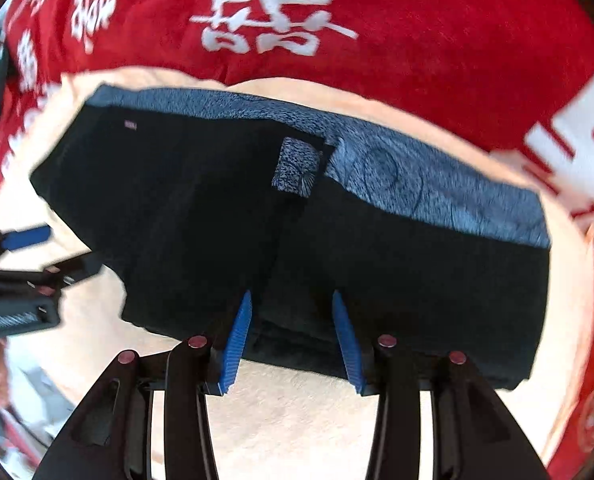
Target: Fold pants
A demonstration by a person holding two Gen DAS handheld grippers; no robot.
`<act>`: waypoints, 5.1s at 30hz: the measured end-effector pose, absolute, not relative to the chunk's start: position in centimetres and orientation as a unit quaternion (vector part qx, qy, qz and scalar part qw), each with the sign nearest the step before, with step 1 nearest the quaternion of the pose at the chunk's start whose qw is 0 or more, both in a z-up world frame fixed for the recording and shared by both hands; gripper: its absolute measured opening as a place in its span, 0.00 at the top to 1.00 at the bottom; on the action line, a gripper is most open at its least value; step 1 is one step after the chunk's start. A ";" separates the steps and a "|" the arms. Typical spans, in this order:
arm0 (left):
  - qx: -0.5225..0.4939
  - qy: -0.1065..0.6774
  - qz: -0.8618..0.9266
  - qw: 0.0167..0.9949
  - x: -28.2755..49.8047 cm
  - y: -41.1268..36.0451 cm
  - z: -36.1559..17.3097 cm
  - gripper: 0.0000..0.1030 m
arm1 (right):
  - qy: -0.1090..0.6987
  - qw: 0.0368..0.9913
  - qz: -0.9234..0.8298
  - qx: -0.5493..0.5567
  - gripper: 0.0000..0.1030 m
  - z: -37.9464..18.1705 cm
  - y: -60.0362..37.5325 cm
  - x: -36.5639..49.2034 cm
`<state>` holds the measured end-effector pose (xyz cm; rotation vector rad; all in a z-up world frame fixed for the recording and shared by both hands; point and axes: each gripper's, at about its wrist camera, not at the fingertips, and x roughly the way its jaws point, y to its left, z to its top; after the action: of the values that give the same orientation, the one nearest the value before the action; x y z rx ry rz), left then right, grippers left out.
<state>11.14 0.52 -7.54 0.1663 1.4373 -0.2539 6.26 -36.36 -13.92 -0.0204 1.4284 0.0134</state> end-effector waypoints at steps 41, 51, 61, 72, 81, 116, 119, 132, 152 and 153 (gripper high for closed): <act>-0.061 0.667 -0.084 0.738 15.0 8.4 -8.8 0.06 | 0.695 0.716 0.050 0.043 0.26 -15.6 -31.1 8.5; -0.164 0.654 -0.069 0.735 17.1 13.6 -9.6 0.06 | 0.705 0.707 0.054 0.019 0.19 -17.6 -29.8 8.2; -0.281 0.628 -0.103 0.718 17.9 16.4 -11.5 0.06 | 0.705 0.706 0.060 0.002 0.14 -17.6 -28.6 8.2; -0.357 0.577 -0.143 0.721 18.9 17.1 -10.3 0.05 | 0.699 0.712 0.069 0.012 0.14 -17.1 -29.8 7.6; -0.296 0.591 -0.140 0.737 21.2 13.8 -11.1 0.06 | 0.701 0.709 0.077 0.019 0.14 -17.4 -30.1 7.7; 0.240 0.472 -0.097 0.843 16.0 2.2 -7.6 0.62 | 0.807 0.526 0.261 -0.067 0.44 -17.0 -9.1 30.1; 0.240 0.470 -0.107 0.842 15.5 1.5 -6.8 0.62 | 0.806 0.539 0.240 -0.043 0.81 -17.2 -11.6 30.2; 0.250 0.382 -0.220 0.862 9.8 -7.9 3.5 0.62 | 0.660 0.672 0.257 0.216 0.83 -5.1 -31.3 23.7; 0.368 0.404 -0.364 0.754 -1.9 -29.8 -3.7 0.62 | 0.580 0.695 0.099 0.414 0.82 -11.8 -61.2 4.7; 0.373 0.406 -0.359 0.753 -2.3 -29.9 -4.5 0.62 | 0.581 0.693 0.097 0.416 0.82 -12.5 -61.5 4.5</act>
<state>-2.26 -29.91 -4.49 0.8142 0.8872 -0.7840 4.49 -61.53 -12.51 0.9282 1.2968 0.2167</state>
